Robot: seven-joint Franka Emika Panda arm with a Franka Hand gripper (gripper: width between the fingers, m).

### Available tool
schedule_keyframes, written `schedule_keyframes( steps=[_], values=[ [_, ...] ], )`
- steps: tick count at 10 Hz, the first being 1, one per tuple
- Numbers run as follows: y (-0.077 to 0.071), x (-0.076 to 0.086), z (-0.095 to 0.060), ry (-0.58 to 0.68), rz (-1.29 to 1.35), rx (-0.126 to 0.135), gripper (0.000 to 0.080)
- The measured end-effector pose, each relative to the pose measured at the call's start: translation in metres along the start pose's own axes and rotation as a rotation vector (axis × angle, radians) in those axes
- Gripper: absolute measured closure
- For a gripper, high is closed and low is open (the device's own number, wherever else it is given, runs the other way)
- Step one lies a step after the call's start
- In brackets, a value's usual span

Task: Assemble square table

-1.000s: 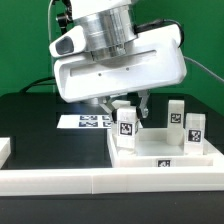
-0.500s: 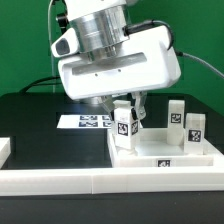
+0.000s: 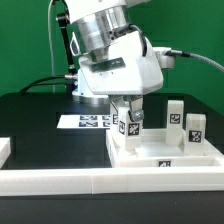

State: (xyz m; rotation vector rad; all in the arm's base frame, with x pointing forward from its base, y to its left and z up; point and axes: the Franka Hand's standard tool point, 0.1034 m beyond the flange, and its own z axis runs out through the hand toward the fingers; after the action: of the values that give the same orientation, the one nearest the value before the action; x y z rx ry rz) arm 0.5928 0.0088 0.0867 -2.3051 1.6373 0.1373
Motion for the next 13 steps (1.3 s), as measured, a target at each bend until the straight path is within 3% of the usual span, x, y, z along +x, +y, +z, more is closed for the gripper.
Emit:
schedule_keyframes(
  steps=[3,5,6,7,8,9,10,13],
  values=[
    [-0.0023,-0.0066,0.0021,-0.026,0.304,0.015,0.0497],
    [-0.0025,-0.0071,0.0023,-0.030,0.303,0.017,0.0497],
    [-0.0025,-0.0072,0.0023,-0.030,0.276,0.017,0.0442],
    [-0.0025,-0.0072,0.0023,-0.029,0.236,0.018,0.0253],
    [-0.0026,-0.0047,0.0011,-0.027,0.162,0.020,0.0182],
    [-0.0029,-0.0077,-0.0008,-0.049,0.029,-0.023,0.0182],
    [-0.0056,-0.0061,-0.0012,-0.045,-0.051,-0.011,0.0156],
    [-0.0049,-0.0063,-0.0006,-0.047,-0.256,-0.008,0.0150]
  ],
)
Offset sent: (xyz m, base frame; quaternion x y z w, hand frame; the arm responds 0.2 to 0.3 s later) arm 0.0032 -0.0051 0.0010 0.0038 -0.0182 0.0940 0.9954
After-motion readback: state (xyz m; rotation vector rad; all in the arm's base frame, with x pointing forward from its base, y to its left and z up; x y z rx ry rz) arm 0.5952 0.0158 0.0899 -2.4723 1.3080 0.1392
